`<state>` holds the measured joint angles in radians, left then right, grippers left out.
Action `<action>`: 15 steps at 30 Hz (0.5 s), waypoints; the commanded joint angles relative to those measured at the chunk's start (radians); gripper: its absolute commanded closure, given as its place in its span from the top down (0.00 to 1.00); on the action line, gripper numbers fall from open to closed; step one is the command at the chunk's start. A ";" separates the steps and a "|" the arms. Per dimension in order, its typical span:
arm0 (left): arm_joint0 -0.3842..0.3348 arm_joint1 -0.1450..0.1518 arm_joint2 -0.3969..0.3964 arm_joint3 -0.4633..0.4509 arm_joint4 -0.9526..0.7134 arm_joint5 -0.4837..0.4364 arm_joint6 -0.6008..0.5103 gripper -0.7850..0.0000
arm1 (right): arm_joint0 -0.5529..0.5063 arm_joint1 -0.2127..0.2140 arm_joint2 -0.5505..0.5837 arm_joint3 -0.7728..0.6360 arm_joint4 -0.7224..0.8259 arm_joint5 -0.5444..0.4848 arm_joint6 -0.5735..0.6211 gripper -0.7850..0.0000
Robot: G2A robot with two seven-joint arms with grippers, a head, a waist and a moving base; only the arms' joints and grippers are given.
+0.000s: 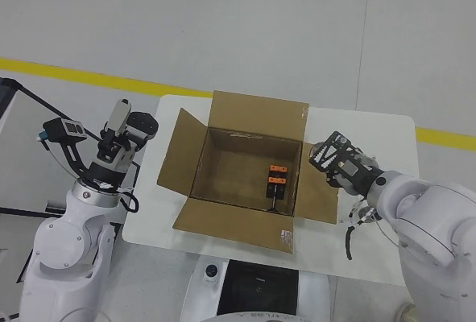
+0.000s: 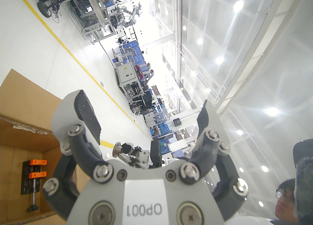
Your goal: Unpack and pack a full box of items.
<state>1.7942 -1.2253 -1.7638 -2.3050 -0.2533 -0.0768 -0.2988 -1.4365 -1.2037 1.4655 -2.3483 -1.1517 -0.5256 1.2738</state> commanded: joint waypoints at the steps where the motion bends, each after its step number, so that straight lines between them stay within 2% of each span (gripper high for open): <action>1: 0.000 0.000 0.000 0.000 0.000 0.000 0.000 1.00 | -0.038 0.005 0.041 -0.002 0.019 -0.006 0.003 0.00; 9: 0.000 0.000 0.000 0.000 0.000 0.000 0.000 1.00 | -0.180 0.023 0.197 -0.002 0.065 -0.005 -0.019 0.00; 15: 0.000 0.000 0.000 0.000 0.000 0.000 0.000 1.00 | -0.344 0.030 0.335 -0.002 0.069 0.018 -0.072 0.00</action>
<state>1.7942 -1.2253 -1.7638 -2.3050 -0.2533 -0.0768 -0.2988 -1.7585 -1.1745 1.7811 -2.3500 -1.0824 -0.5081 1.2105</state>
